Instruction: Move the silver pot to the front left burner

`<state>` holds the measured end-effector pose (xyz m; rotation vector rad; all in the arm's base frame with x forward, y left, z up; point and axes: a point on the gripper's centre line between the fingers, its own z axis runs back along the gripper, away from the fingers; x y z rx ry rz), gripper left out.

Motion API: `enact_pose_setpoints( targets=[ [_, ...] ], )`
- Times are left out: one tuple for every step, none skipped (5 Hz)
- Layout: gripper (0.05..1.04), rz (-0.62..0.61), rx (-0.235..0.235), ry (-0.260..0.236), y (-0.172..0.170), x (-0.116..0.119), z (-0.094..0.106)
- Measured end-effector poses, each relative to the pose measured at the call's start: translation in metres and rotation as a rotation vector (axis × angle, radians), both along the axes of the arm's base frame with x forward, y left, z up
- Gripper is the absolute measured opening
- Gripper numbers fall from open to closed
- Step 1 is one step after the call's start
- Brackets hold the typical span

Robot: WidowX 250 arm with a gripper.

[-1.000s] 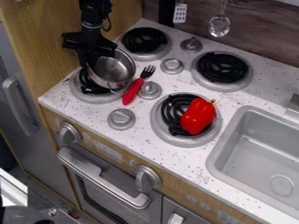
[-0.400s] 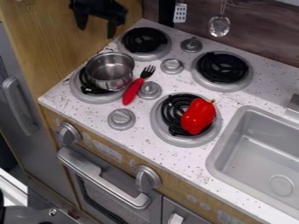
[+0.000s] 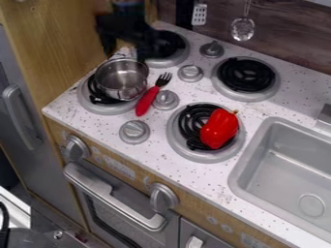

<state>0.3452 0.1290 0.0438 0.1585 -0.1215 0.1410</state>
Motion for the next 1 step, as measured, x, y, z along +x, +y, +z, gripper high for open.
enact_pose_setpoints(
  targets=[
    [0.999,-0.073,0.038,0.040,-0.0220,-0.0100,0.0002]
  ],
)
